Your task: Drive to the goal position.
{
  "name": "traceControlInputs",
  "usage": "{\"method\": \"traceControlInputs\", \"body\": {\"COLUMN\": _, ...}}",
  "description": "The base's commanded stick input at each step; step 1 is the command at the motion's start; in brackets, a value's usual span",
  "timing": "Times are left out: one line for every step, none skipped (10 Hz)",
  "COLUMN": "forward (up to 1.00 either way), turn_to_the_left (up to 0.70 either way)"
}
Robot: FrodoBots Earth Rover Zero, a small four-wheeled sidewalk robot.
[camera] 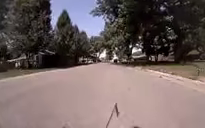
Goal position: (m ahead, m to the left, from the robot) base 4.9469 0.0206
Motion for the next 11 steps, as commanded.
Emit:
{"method": "traceControlInputs", "body": {"forward": 0.69, "turn_to_the_left": 0.03}}
{"method": "traceControlInputs", "body": {"forward": 0.69, "turn_to_the_left": 0.03}}
{"method": "traceControlInputs", "body": {"forward": 0.69, "turn_to_the_left": 0.03}}
{"method": "traceControlInputs", "body": {"forward": 0.69, "turn_to_the_left": 0.03}}
{"method": "traceControlInputs", "body": {"forward": 0.69, "turn_to_the_left": 0.03}}
{"method": "traceControlInputs", "body": {"forward": 0.69, "turn_to_the_left": 0.03}}
{"method": "traceControlInputs", "body": {"forward": 0.69, "turn_to_the_left": 0.03}}
{"method": "traceControlInputs", "body": {"forward": 0.69, "turn_to_the_left": 0.03}}
{"method": "traceControlInputs", "body": {"forward": 0.69, "turn_to_the_left": 0.03}}
{"method": "traceControlInputs", "body": {"forward": 0.69, "turn_to_the_left": 0.03}}
{"method": "traceControlInputs", "body": {"forward": 0.69, "turn_to_the_left": 0.03}}
